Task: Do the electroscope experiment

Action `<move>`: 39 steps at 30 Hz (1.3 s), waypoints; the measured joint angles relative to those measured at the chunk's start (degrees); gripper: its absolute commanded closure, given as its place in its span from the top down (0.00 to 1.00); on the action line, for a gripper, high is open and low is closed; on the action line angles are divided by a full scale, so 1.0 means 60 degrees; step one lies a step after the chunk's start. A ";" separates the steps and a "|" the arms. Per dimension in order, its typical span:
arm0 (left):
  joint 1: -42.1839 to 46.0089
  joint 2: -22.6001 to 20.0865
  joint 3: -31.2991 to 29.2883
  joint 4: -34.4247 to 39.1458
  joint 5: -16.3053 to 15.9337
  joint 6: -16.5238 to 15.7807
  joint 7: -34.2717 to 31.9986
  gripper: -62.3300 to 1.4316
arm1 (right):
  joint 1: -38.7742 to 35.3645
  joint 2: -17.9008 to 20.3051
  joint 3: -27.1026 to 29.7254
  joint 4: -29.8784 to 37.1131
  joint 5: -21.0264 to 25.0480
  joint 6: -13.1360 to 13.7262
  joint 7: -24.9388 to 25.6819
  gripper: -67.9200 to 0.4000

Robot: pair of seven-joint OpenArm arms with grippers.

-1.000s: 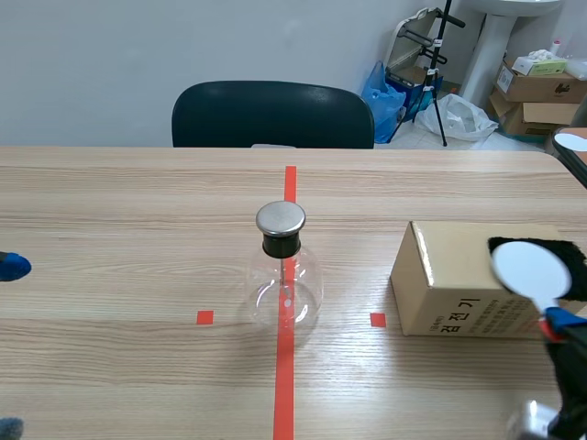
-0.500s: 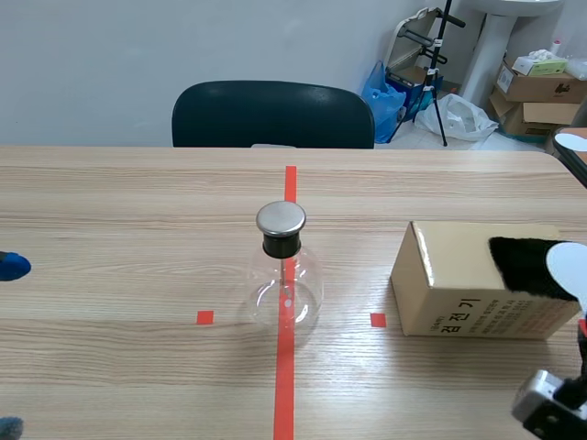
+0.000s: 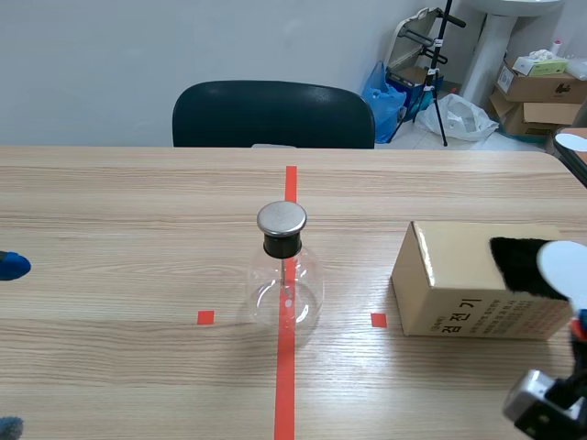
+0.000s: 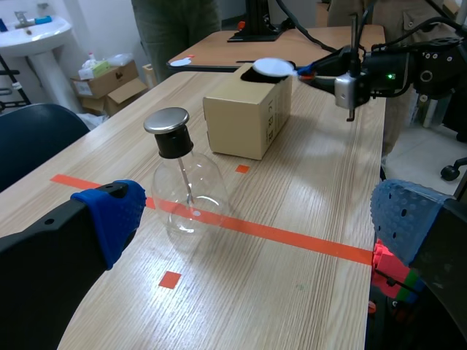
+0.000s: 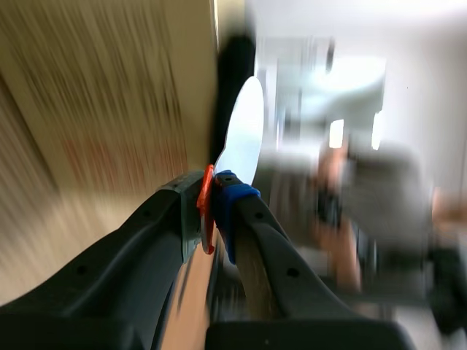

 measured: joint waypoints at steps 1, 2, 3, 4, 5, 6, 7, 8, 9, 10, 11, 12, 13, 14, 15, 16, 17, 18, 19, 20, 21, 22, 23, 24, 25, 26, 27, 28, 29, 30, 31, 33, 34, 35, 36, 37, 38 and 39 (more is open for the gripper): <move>0.0000 0.0000 0.0000 0.0000 0.0000 0.0000 0.0000 1.00 | -0.0033 0.0066 0.0106 -0.0004 -0.0036 0.0033 0.0313 0.02; 0.0000 0.0000 0.0000 0.0000 0.0000 0.0000 -0.0004 1.00 | -0.0087 0.0146 0.0186 -0.0004 -0.0200 0.0015 0.1100 0.02; 0.0000 0.0000 0.0000 0.0000 0.0000 0.0000 -0.0004 1.00 | -0.0113 0.0233 0.0240 -0.0004 -0.0240 0.0004 0.2178 0.02; 0.0000 0.0000 0.0000 0.0000 0.0004 0.0000 -0.0004 1.00 | -0.0135 0.0262 0.0240 -0.0004 -0.0317 0.0004 0.2918 0.02; 0.0000 0.0000 0.0000 0.0000 0.0004 0.0000 0.0000 1.00 | -0.0135 0.0226 0.0175 -0.0004 -0.0317 0.0000 0.3085 0.02; 0.0000 0.0000 0.0000 0.0000 0.0000 0.0000 0.0000 1.00 | -0.0135 0.0138 0.0058 -0.0004 -0.0208 0.0004 0.2550 0.02; 0.0000 0.0000 0.0000 0.0000 0.0000 0.0000 0.0000 1.00 | -0.0131 0.0036 -0.0029 -0.0004 -0.0029 -0.0007 0.1443 0.02; 0.0000 0.0000 0.0000 0.0000 0.0000 0.0000 0.0000 1.00 | -0.0127 -0.0033 -0.0044 -0.0004 0.0076 -0.0007 0.0433 0.02; 0.0000 0.0000 0.0000 0.0000 0.0000 0.0000 0.0000 1.00 | -0.0131 -0.0025 0.0011 -0.0004 0.0142 0.0000 0.0106 0.02; 0.0000 0.0000 0.0000 0.0000 0.0000 0.0000 0.0000 1.00 | -0.0160 0.0044 0.0142 -0.0004 0.0062 0.0029 0.0645 0.02; 0.0000 0.0000 0.0000 0.0000 0.0004 0.0000 0.0000 1.00 | -0.0211 0.0164 0.0251 -0.0015 -0.0058 0.0015 0.1883 0.02; 0.0000 0.0000 0.0000 0.0000 0.0000 0.0000 -0.0007 1.00 | -0.0244 0.0270 0.0262 -0.0018 -0.0117 -0.0022 0.3049 0.02; 0.0000 0.0000 0.0000 0.0000 0.0000 0.0000 -0.0007 1.00 | -0.0244 0.0288 0.0222 -0.0018 -0.0160 -0.0004 0.3672 0.02; 0.0000 0.0000 0.0000 0.0000 0.0000 0.0000 -0.0004 1.00 | -0.0244 0.0215 0.0124 -0.0018 -0.0168 0.0011 0.3464 0.02; 0.0000 0.0000 0.0000 0.0000 0.0004 0.0000 0.0000 1.00 | -0.0240 0.0091 -0.0007 -0.0022 -0.0073 0.0025 0.2484 0.02; 0.0000 -0.0004 0.0000 0.0000 0.0000 0.0000 -0.0004 1.00 | -0.0237 -0.0022 -0.0073 -0.0022 0.0084 0.0000 0.1279 0.02; 0.0000 -0.0004 0.0000 0.0000 0.0000 0.0000 -0.0004 1.00 | -0.0233 -0.0058 -0.0073 -0.0018 0.0197 -0.0015 0.0386 0.02; 0.0000 0.0000 0.0000 0.0000 0.0000 0.0000 0.0000 1.00 | -0.0237 -0.0004 0.0011 -0.0025 0.0291 0.0000 0.0335 0.02; 0.0000 -0.0004 0.0000 0.0000 0.0000 0.0000 0.0000 1.00 | -0.0255 0.0087 0.0160 -0.0040 0.0127 0.0007 0.1162 0.02; 0.0000 -0.0004 0.0000 0.0000 0.0000 0.0000 -0.0004 1.00 | -0.0270 0.0219 0.0251 -0.0040 -0.0095 -0.0004 0.2237 0.02; 0.0000 0.0000 0.0000 0.0000 0.0000 0.0000 -0.0004 1.00 | -0.0266 0.0295 0.0244 -0.0047 -0.0138 -0.0007 0.3162 0.02; 0.0004 0.0000 0.0000 0.0000 0.0004 0.0000 0.0000 1.00 | -0.0259 0.0284 0.0208 -0.0047 -0.0178 0.0000 0.3373 0.02; 0.0000 0.0000 0.0000 0.0000 0.0004 0.0000 0.0000 1.00 | -0.0233 0.0197 0.0087 -0.0044 -0.0113 0.0025 0.2841 0.02; 0.0000 0.0000 0.0000 0.0000 0.0004 0.0000 0.0000 1.00 | -0.0229 0.0091 -0.0018 -0.0044 -0.0007 0.0022 0.1865 0.02; 0.0000 -0.0004 0.0000 0.0000 0.0000 0.0000 0.0000 1.00 | -0.0219 0.0015 -0.0047 -0.0044 0.0051 -0.0011 0.0805 0.02; 0.0000 -0.0004 0.0000 0.0000 0.0000 0.0000 0.0000 1.00 | -0.0208 0.0022 -0.0018 -0.0047 0.0091 0.0018 0.0313 0.02; 0.0000 -0.0004 0.0000 0.0000 0.0000 0.0000 0.0000 1.00 | -0.0208 0.0076 0.0102 -0.0058 0.0138 0.0127 0.0732 0.02; 0.0000 -0.0004 0.0000 0.0000 0.0000 0.0000 0.0000 1.00 | -0.0208 0.0168 0.0215 -0.0073 -0.0022 0.0197 0.1716 0.02; 0.0000 0.0000 0.0000 0.0000 0.0000 0.0000 -0.0004 1.00 | -0.0211 0.0266 0.0251 -0.0084 -0.0073 0.0168 0.2681 0.02; 0.0000 0.0000 0.0000 0.0000 0.0004 0.0000 -0.0004 1.00 | -0.0211 0.0291 0.0237 -0.0084 -0.0102 0.0117 0.3115 0.02; 0.0000 0.0000 0.0000 0.0000 0.0004 0.0000 0.0000 1.00 | -0.0208 0.0229 0.0157 -0.0084 -0.0095 0.0015 0.2874 0.02; 0.0000 0.0000 0.0000 0.0000 0.0000 0.0000 0.0000 1.00 | -0.0171 0.0040 -0.0025 -0.0080 0.0076 -0.0040 0.1078 0.02; 0.0000 0.0000 0.0000 0.0000 0.0000 0.0000 0.0000 1.00 | -0.0149 0.0025 -0.0011 -0.0084 0.0109 -0.0036 0.0616 0.02; 0.0000 -0.0004 0.0000 0.0000 0.0000 0.0000 0.0000 1.00 | -0.0153 0.0084 0.0069 -0.0084 0.0087 -0.0022 0.0798 0.02; 0.0000 -0.0004 0.0000 0.0000 0.0000 0.0000 0.0000 1.00 | -0.0153 0.0164 0.0171 -0.0084 -0.0087 -0.0015 0.1563 0.02; 0.0000 0.0000 0.0000 0.0000 0.0004 0.0000 -0.0004 1.00 | -0.0153 0.0259 0.0237 -0.0084 -0.0131 -0.0011 0.2514 0.02; 0.0000 0.0000 0.0000 0.0000 0.0004 0.0000 -0.0004 1.00 | -0.0149 0.0299 0.0233 -0.0084 -0.0211 -0.0015 0.3162 0.02; 0.0000 0.0000 0.0000 0.0000 0.0004 0.0000 0.0000 1.00 | -0.0124 0.0273 0.0186 -0.0084 -0.0259 -0.0011 0.3235 0.02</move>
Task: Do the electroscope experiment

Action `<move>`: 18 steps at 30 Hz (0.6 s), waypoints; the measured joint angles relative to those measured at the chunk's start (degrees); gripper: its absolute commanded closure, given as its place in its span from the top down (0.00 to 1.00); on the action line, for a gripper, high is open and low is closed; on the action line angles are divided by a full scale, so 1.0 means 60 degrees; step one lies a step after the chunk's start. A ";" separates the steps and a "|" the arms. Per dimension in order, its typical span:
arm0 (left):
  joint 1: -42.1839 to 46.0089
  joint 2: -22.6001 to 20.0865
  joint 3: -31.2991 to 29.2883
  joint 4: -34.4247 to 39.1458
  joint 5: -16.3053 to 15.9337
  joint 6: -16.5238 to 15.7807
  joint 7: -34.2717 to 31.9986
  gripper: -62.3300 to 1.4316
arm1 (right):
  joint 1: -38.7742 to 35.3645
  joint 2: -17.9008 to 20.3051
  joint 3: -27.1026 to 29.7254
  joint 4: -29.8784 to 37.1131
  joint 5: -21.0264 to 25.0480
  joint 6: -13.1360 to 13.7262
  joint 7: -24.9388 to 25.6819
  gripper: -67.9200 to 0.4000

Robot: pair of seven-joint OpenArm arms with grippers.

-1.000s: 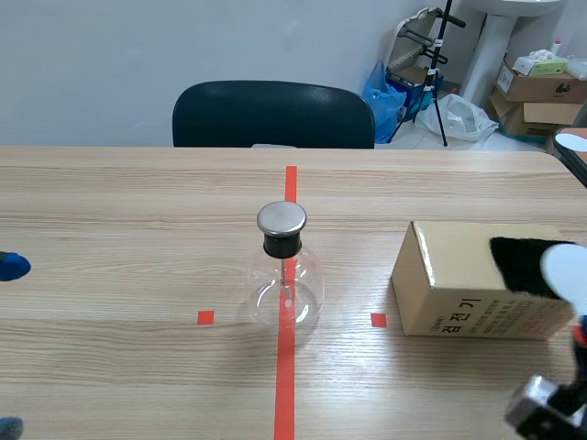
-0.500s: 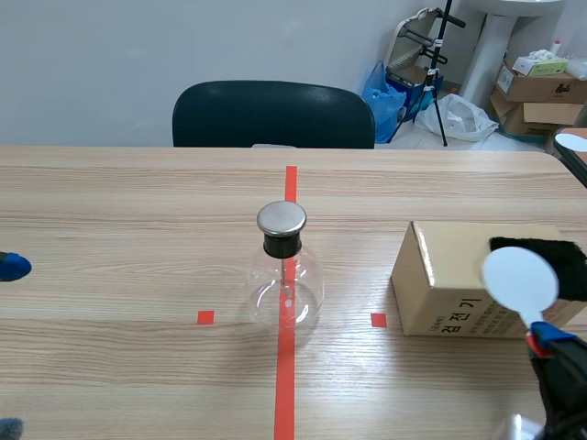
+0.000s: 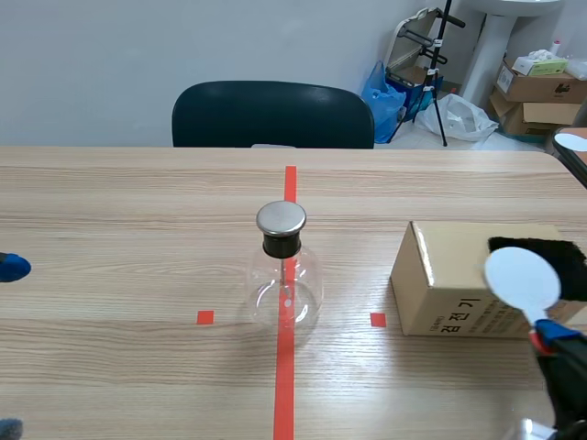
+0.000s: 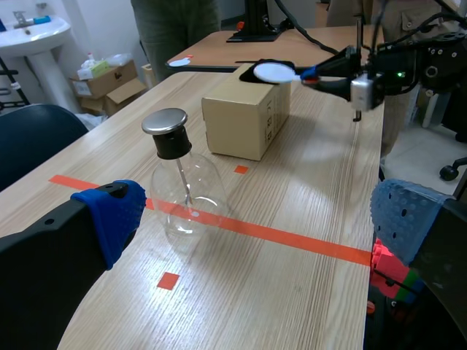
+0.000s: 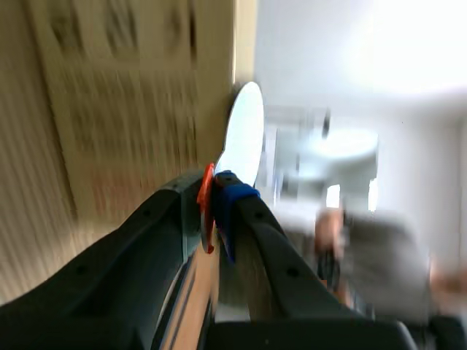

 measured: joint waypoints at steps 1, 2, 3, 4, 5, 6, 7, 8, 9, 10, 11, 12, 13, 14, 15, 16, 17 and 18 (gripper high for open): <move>0.0000 0.0000 0.0000 0.0000 0.0000 0.0000 0.0000 1.00 | 0.0004 -0.0069 -0.0106 0.0000 0.0047 -0.0004 -0.0503 0.02; 0.0000 0.0000 0.0000 0.0000 0.0000 0.0000 0.0004 1.00 | 0.0018 -0.0142 -0.0193 0.0004 0.0127 -0.0025 -0.1410 0.02; 0.0000 -0.0004 0.0000 0.0000 -0.0004 0.0000 0.0000 1.00 | 0.0022 -0.0200 -0.0204 0.0004 0.0229 -0.0018 -0.2335 0.02; 0.0000 -0.0004 0.0000 0.0000 -0.0004 0.0000 0.0000 1.00 | 0.0018 -0.0189 -0.0189 0.0004 0.0266 -0.0018 -0.2849 0.02; 0.0000 -0.0004 0.0000 0.0000 -0.0004 0.0000 0.0000 1.00 | 0.0007 -0.0146 -0.0095 0.0004 0.0291 0.0004 -0.2718 0.02; 0.0000 0.0000 0.0000 0.0000 -0.0004 0.0000 0.0000 1.00 | -0.0011 -0.0087 0.0011 0.0000 0.0211 0.0000 -0.1905 0.02; 0.0000 0.0000 0.0000 0.0000 0.0000 0.0000 0.0000 1.00 | -0.0033 -0.0007 0.0055 0.0000 0.0160 -0.0004 -0.1009 0.02; 0.0000 0.0000 0.0000 0.0000 -0.0004 0.0000 0.0000 1.00 | -0.0033 0.0000 0.0055 0.0000 0.0113 0.0000 -0.0441 0.02; 0.0000 0.0000 0.0000 0.0000 -0.0004 0.0000 0.0000 1.00 | -0.0033 -0.0047 -0.0018 0.0000 0.0117 0.0004 -0.0477 0.02; 0.0000 0.0000 0.0000 0.0000 -0.0004 0.0000 0.0000 1.00 | -0.0029 -0.0131 -0.0135 0.0000 0.0215 0.0004 -0.1107 0.02; 0.0000 0.0000 0.0000 0.0000 -0.0004 0.0000 0.0000 1.00 | -0.0029 -0.0226 -0.0208 0.0004 0.0350 0.0000 -0.2131 0.02; 0.0000 -0.0004 0.0000 0.0000 -0.0004 0.0000 0.0000 1.00 | -0.0033 -0.0273 -0.0200 0.0000 0.0404 0.0007 -0.3013 0.02; 0.0000 0.0000 0.0000 0.0000 -0.0004 0.0000 0.0000 1.00 | -0.0062 -0.0244 -0.0142 0.0000 0.0477 0.0007 -0.3202 0.02; 0.0000 -0.0004 0.0000 0.0000 0.0000 0.0000 0.0004 1.00 | -0.0113 -0.0168 -0.0029 0.0000 0.0419 0.0033 -0.2532 0.02; 0.0000 0.0000 0.0000 0.0000 -0.0004 0.0000 0.0000 1.00 | -0.0164 -0.0069 0.0055 0.0000 0.0233 0.0011 -0.1596 0.02; 0.0000 0.0000 0.0000 0.0000 -0.0004 0.0000 0.0000 1.00 | -0.0189 -0.0004 0.0055 0.0000 0.0168 0.0004 -0.0758 0.02; 0.0004 0.0000 0.0000 0.0000 0.0000 0.0000 0.0000 1.00 | -0.0193 -0.0029 0.0029 0.0000 0.0178 0.0007 -0.0448 0.02; 0.0004 0.0000 0.0000 0.0000 0.0000 0.0000 0.0000 1.00 | -0.0193 -0.0113 -0.0080 0.0000 0.0211 0.0011 -0.0736 0.02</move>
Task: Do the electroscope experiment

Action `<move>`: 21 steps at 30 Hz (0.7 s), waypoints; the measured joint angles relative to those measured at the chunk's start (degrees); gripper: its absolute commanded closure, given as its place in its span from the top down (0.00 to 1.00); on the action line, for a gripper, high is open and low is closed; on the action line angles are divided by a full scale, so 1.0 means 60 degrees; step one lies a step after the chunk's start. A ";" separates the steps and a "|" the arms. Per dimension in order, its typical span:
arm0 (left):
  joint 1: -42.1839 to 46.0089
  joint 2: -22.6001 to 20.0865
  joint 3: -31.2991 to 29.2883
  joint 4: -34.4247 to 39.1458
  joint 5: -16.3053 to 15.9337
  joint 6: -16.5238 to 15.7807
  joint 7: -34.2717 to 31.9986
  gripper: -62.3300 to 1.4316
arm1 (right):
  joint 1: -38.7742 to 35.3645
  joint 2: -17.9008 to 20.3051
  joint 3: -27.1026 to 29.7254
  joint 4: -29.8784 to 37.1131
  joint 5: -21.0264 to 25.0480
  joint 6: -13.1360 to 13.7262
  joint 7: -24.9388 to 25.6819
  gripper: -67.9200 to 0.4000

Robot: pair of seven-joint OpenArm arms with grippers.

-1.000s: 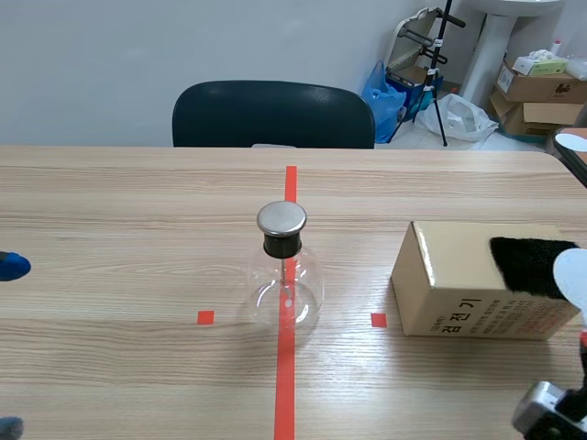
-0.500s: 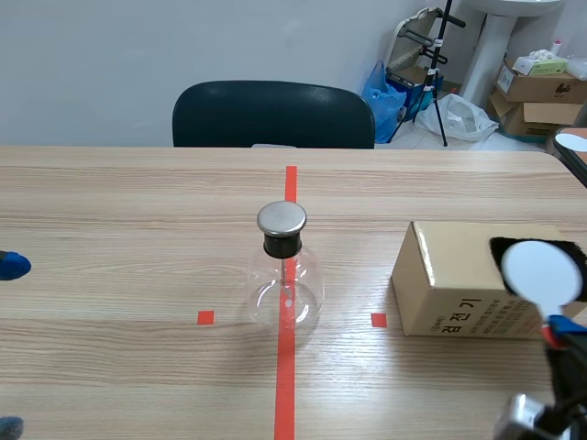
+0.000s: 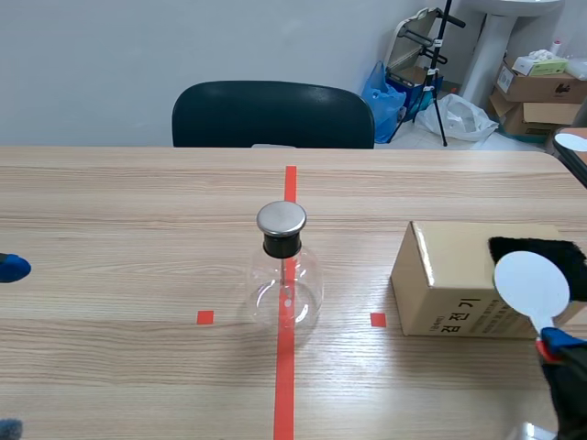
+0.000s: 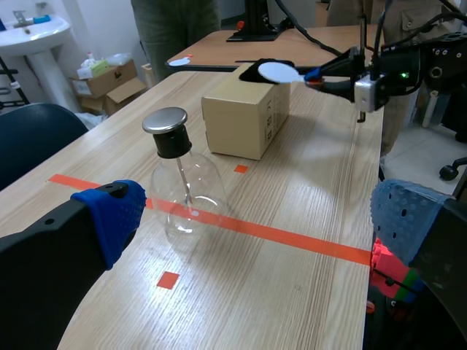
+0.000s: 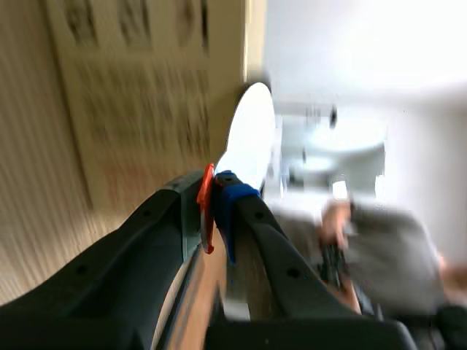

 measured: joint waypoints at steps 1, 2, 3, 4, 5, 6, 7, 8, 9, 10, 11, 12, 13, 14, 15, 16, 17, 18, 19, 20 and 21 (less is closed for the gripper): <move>-0.0004 0.0000 0.0000 0.0000 -0.0004 0.0000 0.0000 1.00 | 0.0004 -0.0120 -0.0098 0.0000 0.0087 -0.0011 -0.0820 0.02; -0.0004 -0.0004 0.0000 0.0000 -0.0004 0.0000 0.0000 1.00 | 0.0004 -0.0237 -0.0138 0.0004 0.0149 -0.0033 -0.1792 0.02; -0.0004 -0.0004 0.0000 0.0000 -0.0004 0.0000 0.0000 1.00 | 0.0000 -0.0277 -0.0124 0.0000 0.0208 -0.0033 -0.2288 0.02; -0.0004 -0.0004 0.0000 0.0000 -0.0004 0.0000 0.0004 1.00 | -0.0033 -0.0244 -0.0036 0.0000 0.0189 0.0025 -0.2022 0.02; -0.0004 -0.0004 0.0000 0.0000 -0.0004 0.0000 0.0004 1.00 | -0.0066 -0.0193 0.0058 0.0000 0.0047 -0.0015 -0.1260 0.02; -0.0004 0.0000 0.0000 0.0000 -0.0004 0.0000 0.0004 1.00 | -0.0084 -0.0127 0.0091 0.0000 0.0004 -0.0015 -0.0463 0.02; -0.0004 0.0000 0.0000 0.0000 0.0000 0.0000 0.0007 1.00 | -0.0084 -0.0098 0.0080 0.0000 -0.0066 -0.0007 -0.0131 0.02; -0.0004 0.0000 0.0000 0.0000 0.0000 0.0000 0.0007 1.00 | -0.0076 -0.0135 0.0011 0.0000 -0.0087 -0.0007 -0.0288 0.02; -0.0004 -0.0004 0.0000 0.0000 0.0000 0.0000 0.0007 1.00 | -0.0058 -0.0189 -0.0073 0.0000 -0.0022 -0.0007 -0.0903 0.02; -0.0004 0.0000 0.0000 0.0000 0.0000 0.0000 0.0007 1.00 | -0.0025 -0.0251 -0.0120 0.0000 0.0062 -0.0022 -0.1770 0.02; -0.0004 0.0000 0.0000 0.0000 0.0000 0.0000 0.0007 1.00 | 0.0004 -0.0270 -0.0117 0.0000 0.0095 -0.0007 -0.2350 0.02; -0.0004 0.0000 0.0000 0.0000 -0.0004 0.0000 0.0007 1.00 | 0.0007 -0.0233 -0.0055 0.0000 0.0117 0.0011 -0.2310 0.02; -0.0004 0.0000 0.0000 0.0000 -0.0004 0.0000 0.0007 1.00 | 0.0004 -0.0186 0.0036 0.0000 -0.0062 -0.0007 -0.1694 0.02; -0.0004 0.0000 0.0000 0.0000 -0.0004 0.0000 0.0007 1.00 | 0.0004 -0.0117 0.0095 0.0000 -0.0138 -0.0007 -0.0812 0.02; -0.0004 0.0000 0.0000 0.0000 -0.0004 0.0000 0.0007 1.00 | 0.0007 -0.0073 0.0098 0.0000 -0.0200 -0.0015 -0.0113 0.02; -0.0004 0.0000 0.0000 0.0000 -0.0004 0.0000 0.0007 1.00 | 0.0036 -0.0084 0.0058 0.0000 -0.0251 0.0000 0.0106 0.02; -0.0004 0.0000 0.0000 0.0000 -0.0004 0.0000 0.0004 1.00 | 0.0066 -0.0142 -0.0044 0.0000 -0.0204 -0.0011 -0.0306 0.02; -0.0004 0.0000 0.0000 0.0000 -0.0004 0.0000 0.0007 1.00 | 0.0087 -0.0226 -0.0127 0.0004 -0.0087 -0.0018 -0.1180 0.02; -0.0004 0.0000 0.0000 0.0000 -0.0004 0.0000 0.0004 1.00 | 0.0102 -0.0288 -0.0135 0.0004 0.0018 -0.0033 -0.2022 0.02; -0.0004 0.0000 0.0000 0.0000 -0.0004 0.0000 0.0007 1.00 | 0.0106 -0.0277 -0.0098 0.0004 0.0011 -0.0025 -0.2379 0.02; -0.0004 0.0000 0.0000 0.0000 -0.0004 0.0000 0.0007 1.00 | 0.0095 -0.0215 -0.0011 0.0000 -0.0036 -0.0007 -0.2098 0.02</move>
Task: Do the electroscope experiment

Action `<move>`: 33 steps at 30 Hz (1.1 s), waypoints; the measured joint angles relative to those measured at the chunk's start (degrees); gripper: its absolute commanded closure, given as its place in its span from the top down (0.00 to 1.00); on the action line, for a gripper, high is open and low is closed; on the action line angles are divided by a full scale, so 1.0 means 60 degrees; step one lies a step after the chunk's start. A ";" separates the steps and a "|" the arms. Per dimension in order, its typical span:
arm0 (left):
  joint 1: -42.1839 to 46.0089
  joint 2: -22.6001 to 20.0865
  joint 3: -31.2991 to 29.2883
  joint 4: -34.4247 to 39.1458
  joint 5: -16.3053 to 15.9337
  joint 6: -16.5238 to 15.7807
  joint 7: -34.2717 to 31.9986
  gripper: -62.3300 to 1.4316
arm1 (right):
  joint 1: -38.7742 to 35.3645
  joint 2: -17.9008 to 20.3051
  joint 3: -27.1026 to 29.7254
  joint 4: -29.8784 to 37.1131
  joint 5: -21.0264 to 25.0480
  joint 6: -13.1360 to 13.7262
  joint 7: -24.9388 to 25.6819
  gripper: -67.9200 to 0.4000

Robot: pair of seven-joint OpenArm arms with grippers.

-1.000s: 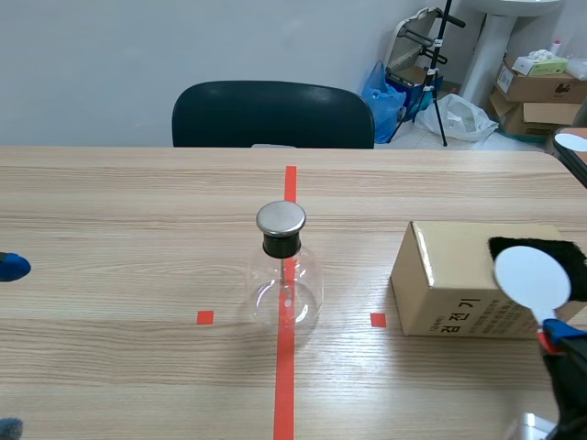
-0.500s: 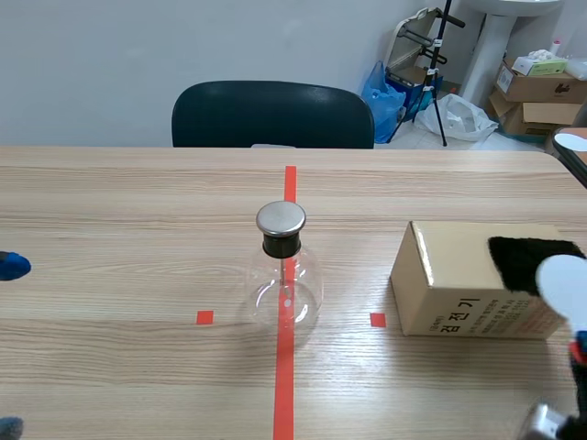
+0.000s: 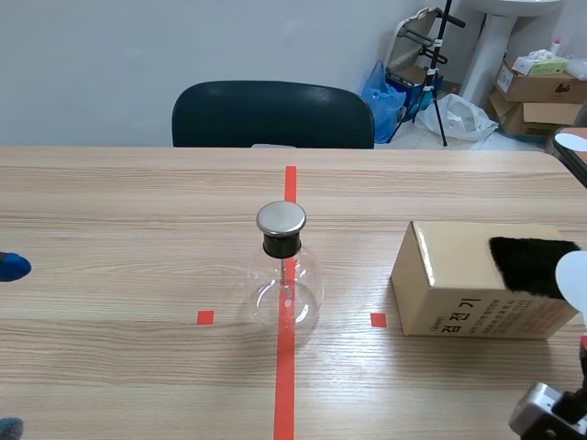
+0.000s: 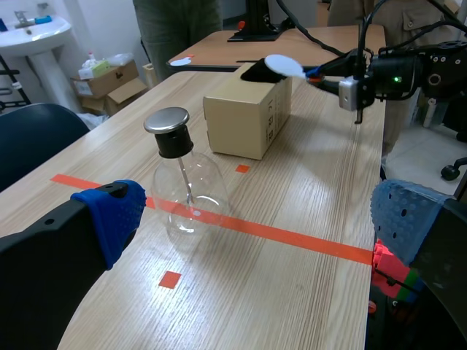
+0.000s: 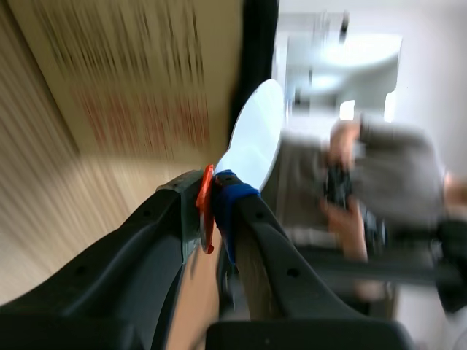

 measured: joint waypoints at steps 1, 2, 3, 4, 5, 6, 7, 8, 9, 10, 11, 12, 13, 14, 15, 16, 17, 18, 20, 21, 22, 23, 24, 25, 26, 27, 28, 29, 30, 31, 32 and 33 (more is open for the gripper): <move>0.0000 0.0000 0.0000 0.0000 0.0000 0.0000 0.0000 1.00 | -0.0018 0.0062 0.0084 0.0000 -0.0076 -0.0015 0.0809 0.02; 0.0000 0.0000 0.0000 0.0000 0.0000 0.0000 0.0000 1.00 | -0.0018 0.0135 0.0120 0.0000 -0.0160 -0.0015 0.1661 0.02; 0.0000 0.0000 0.0000 0.0000 0.0000 0.0000 0.0000 1.00 | -0.0015 0.0138 0.0120 0.0000 -0.0237 -0.0004 0.2259 0.02; 0.0000 0.0000 0.0000 0.0000 0.0000 0.0000 0.0000 1.00 | -0.0011 0.0102 0.0073 0.0000 -0.0229 0.0000 0.2397 0.02; 0.0000 0.0000 0.0000 0.0000 0.0000 0.0000 0.0000 1.00 | -0.0007 0.0047 -0.0036 0.0000 -0.0164 -0.0004 0.2040 0.02; 0.0000 0.0000 0.0000 0.0000 0.0000 0.0000 0.0000 1.00 | -0.0007 -0.0036 -0.0113 0.0004 -0.0051 -0.0015 0.1231 0.02; 0.0000 -0.0004 0.0000 0.0000 0.0000 0.0000 0.0000 1.00 | -0.0011 -0.0091 -0.0113 0.0000 0.0040 0.0000 0.0437 0.02; 0.0000 0.0000 0.0000 0.0000 0.0000 0.0000 0.0000 1.00 | -0.0011 -0.0076 -0.0098 0.0000 0.0044 -0.0004 0.0044 0.02; 0.0000 0.0000 0.0000 0.0000 0.0000 0.0000 0.0000 1.00 | -0.0015 -0.0025 -0.0011 0.0000 0.0036 -0.0004 0.0160 0.02; 0.0000 0.0000 0.0000 0.0000 0.0000 0.0000 0.0000 1.00 | -0.0015 0.0025 0.0066 0.0000 -0.0011 -0.0004 0.0699 0.02; 0.0000 0.0000 0.0000 0.0000 0.0000 0.0000 0.0000 1.00 | -0.0015 0.0069 0.0109 0.0000 0.0011 -0.0015 0.1370 0.02; 0.0000 0.0000 0.0000 0.0000 0.0000 0.0000 0.0000 1.00 | -0.0011 0.0106 0.0113 0.0000 -0.0022 -0.0011 0.1869 0.02; 0.0000 0.0000 0.0000 0.0000 0.0000 0.0000 0.0000 1.00 | -0.0007 0.0098 0.0076 0.0000 -0.0066 0.0000 0.2069 0.02; 0.0000 0.0000 0.0000 0.0000 0.0000 0.0000 0.0000 1.00 | -0.0007 0.0069 -0.0004 0.0000 -0.0066 -0.0004 0.1887 0.02; 0.0000 0.0000 0.0000 0.0000 0.0000 0.0000 0.0000 1.00 | -0.0011 0.0004 -0.0055 0.0004 -0.0047 -0.0007 0.1228 0.02; 0.0000 0.0000 0.0000 0.0000 0.0000 0.0000 0.0000 1.00 | -0.0011 -0.0047 -0.0058 0.0000 0.0004 0.0007 0.0535 0.02; 0.0000 0.0000 0.0000 0.0000 0.0000 0.0000 0.0000 1.00 | -0.0015 -0.0047 -0.0051 0.0000 0.0015 -0.0004 0.0208 0.02; 0.0000 0.0000 0.0000 0.0000 0.0000 0.0000 0.0000 1.00 | -0.0015 -0.0007 0.0000 0.0000 0.0015 -0.0004 0.0302 0.02; 0.0000 0.0000 0.0000 0.0000 0.0000 0.0000 0.0000 1.00 | -0.0015 0.0062 0.0058 0.0000 0.0007 -0.0018 0.1104 0.02; 0.0000 0.0000 0.0000 0.0000 0.0000 0.0000 0.0000 1.00 | -0.0015 0.0066 0.0055 0.0000 -0.0058 -0.0011 0.1326 0.02; 0.0000 0.0000 0.0000 0.0000 0.0000 0.0000 0.0000 1.00 | -0.0011 0.0047 0.0029 0.0000 -0.0098 -0.0004 0.1366 0.02; 0.0000 0.0000 0.0000 0.0000 0.0000 0.0000 0.0000 1.00 | -0.0011 0.0033 0.0015 0.0000 -0.0098 -0.0004 0.1359 0.02; 0.0000 0.0000 0.0000 0.0000 0.0000 0.0000 0.0000 1.00 | -0.0011 0.0022 0.0015 0.0000 -0.0098 -0.0007 0.1344 0.02; 0.0000 0.0000 0.0000 0.0000 0.0000 0.0000 0.0000 1.00 | -0.0011 0.0022 0.0015 0.0000 -0.0146 -0.0007 0.1282 0.02; 0.0000 0.0000 0.0000 0.0000 0.0000 0.0000 0.0000 1.00 | -0.0011 0.0022 0.0015 0.0000 -0.0168 -0.0007 0.1271 0.02; 0.0000 0.0000 0.0000 0.0000 0.0000 0.0000 0.0000 1.00 | -0.0011 0.0025 0.0015 0.0004 -0.0168 -0.0007 0.1271 0.02; 0.0000 0.0000 0.0000 0.0000 0.0000 0.0000 0.0000 1.00 | -0.0011 0.0022 0.0015 0.0004 -0.0171 -0.0007 0.1271 0.02; 0.0000 0.0000 0.0000 0.0000 0.0000 0.0000 0.0000 1.00 | -0.0011 0.0022 0.0015 0.0011 -0.0171 -0.0007 0.1271 0.02; 0.0000 0.0000 0.0000 0.0000 0.0000 0.0000 0.0000 1.00 | -0.0015 0.0022 0.0015 0.0040 -0.0171 -0.0004 0.1268 0.02; 0.0000 0.0000 0.0000 0.0000 0.0000 0.0000 0.0000 1.00 | -0.0015 0.0022 0.0015 0.0077 -0.0175 -0.0004 0.1246 0.02; 0.0000 0.0000 0.0000 0.0000 0.0000 0.0000 0.0000 1.00 | -0.0015 0.0022 0.0015 0.0124 -0.0175 0.0000 0.1242 0.02; 0.0000 0.0000 0.0000 0.0000 0.0000 0.0000 0.0000 1.00 | -0.0015 0.0022 0.0015 0.0189 -0.0193 0.0004 0.1195 0.02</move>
